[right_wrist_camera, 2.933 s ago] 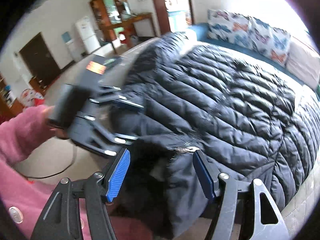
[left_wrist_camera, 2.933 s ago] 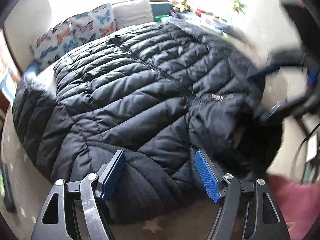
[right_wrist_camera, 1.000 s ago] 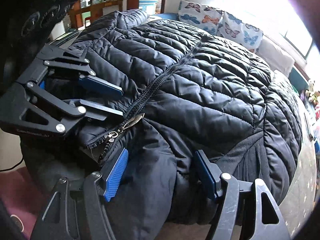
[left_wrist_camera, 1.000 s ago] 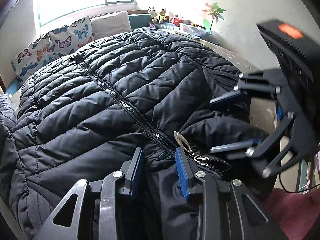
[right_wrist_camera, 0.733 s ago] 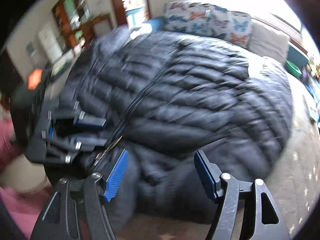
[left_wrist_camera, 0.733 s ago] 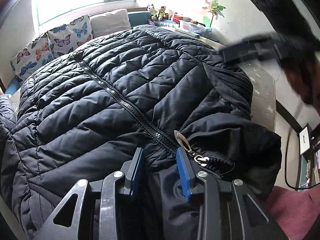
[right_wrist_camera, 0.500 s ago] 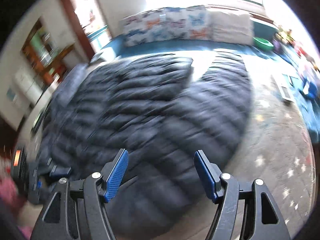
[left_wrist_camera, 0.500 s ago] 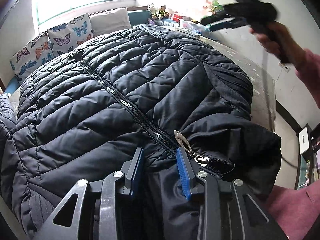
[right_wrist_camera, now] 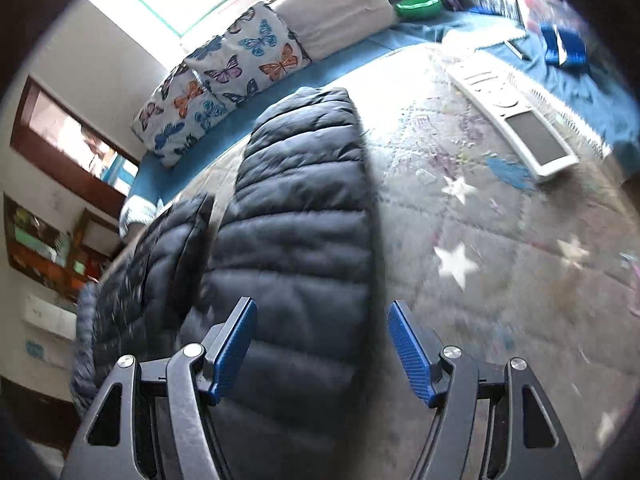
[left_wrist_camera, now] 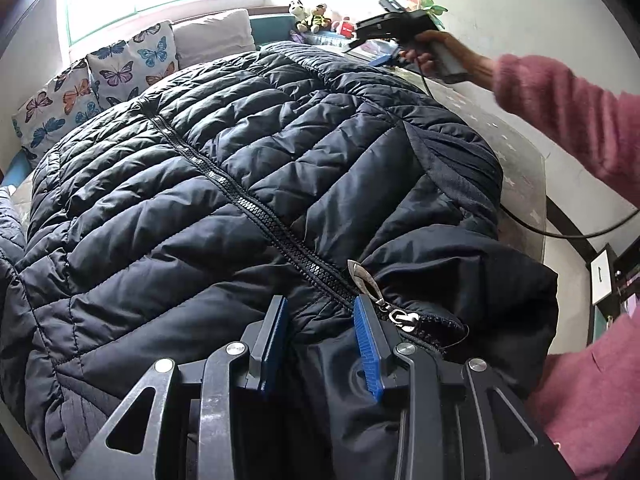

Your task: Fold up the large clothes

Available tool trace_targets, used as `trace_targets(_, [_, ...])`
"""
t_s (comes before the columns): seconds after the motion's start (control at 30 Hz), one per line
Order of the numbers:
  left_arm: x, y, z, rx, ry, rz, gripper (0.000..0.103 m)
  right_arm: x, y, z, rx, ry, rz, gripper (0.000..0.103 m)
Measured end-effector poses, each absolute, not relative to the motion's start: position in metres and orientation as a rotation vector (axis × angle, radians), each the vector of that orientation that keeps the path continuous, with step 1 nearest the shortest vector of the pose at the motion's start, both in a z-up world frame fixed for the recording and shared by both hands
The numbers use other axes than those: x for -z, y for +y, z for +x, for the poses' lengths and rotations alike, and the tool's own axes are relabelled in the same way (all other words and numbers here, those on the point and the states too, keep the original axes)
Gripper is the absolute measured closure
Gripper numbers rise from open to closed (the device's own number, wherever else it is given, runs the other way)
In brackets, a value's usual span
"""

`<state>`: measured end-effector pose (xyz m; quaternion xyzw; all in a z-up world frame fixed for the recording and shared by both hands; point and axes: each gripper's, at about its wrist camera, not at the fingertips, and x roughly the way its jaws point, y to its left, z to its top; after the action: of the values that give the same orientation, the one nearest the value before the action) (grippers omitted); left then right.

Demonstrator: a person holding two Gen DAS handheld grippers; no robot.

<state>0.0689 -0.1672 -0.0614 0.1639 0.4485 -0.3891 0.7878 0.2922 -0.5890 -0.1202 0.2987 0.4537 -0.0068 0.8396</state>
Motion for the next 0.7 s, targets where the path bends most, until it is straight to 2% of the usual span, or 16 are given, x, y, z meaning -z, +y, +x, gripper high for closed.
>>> trace_targets(0.2, [0.062, -0.166, 0.074, 0.853, 0.99, 0.335, 0.064, 0.129, -0.6, 0.312, -0.031, 0.918, 0.703, 0.03])
trace_targets(0.23, [0.062, -0.166, 0.074, 0.853, 0.993, 0.332, 0.063, 0.13, -0.602, 0.314, -0.04, 0.912, 0.716, 0.045])
trace_targets(0.27, [0.062, -0.166, 0.074, 0.854, 0.994, 0.33, 0.063, 0.132, -0.603, 0.315, -0.05, 0.911, 0.751, 0.068])
trace_targets(0.37, [0.061, -0.165, 0.075, 0.855, 1.005, 0.318, 0.063, 0.128, -0.605, 0.312, -0.052, 0.899, 0.76, 0.089])
trace_targets(0.6, [0.053, -0.158, 0.081, 0.85, 1.049, 0.227, 0.061, 0.046, -0.577, 0.275, -0.088, 0.74, 0.606, 0.093])
trace_targets(0.7, [0.041, -0.15, 0.077, 0.837, 1.025, 0.219, 0.053, 0.002, -0.547, 0.249, -0.119, 0.669, 0.485, 0.093])
